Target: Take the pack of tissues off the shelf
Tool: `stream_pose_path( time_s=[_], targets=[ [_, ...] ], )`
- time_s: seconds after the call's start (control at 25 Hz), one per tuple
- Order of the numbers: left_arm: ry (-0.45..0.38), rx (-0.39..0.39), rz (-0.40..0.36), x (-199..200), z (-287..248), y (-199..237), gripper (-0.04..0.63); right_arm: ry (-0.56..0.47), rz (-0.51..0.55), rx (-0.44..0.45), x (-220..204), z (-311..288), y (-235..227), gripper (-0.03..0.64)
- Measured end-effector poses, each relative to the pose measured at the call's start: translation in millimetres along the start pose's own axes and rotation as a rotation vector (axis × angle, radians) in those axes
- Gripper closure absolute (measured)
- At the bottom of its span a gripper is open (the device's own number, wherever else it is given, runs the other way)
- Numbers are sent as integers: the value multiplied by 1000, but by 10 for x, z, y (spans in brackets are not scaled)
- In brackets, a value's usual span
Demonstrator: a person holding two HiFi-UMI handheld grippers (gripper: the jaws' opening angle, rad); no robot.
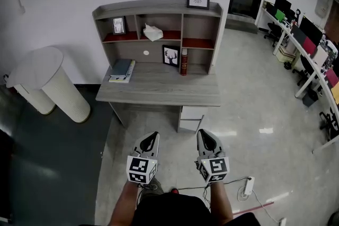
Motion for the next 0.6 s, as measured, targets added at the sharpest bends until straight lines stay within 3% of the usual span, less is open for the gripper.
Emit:
stream_pose_path(
  time_s=[0.6],
  targets=[
    [13, -29, 2, 103, -1024, 646, 589, 35, 3, -10, -117, -1019, -292, 588]
  ],
)
Point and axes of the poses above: the fingertips, and each gripper's own axes: z backward along the fingers, y to its left, x out of its top, the point moved 5 cm from there along z, backward along the fingers, and after that the axes turned 8 degrees about -y, right-handed, at the moved point
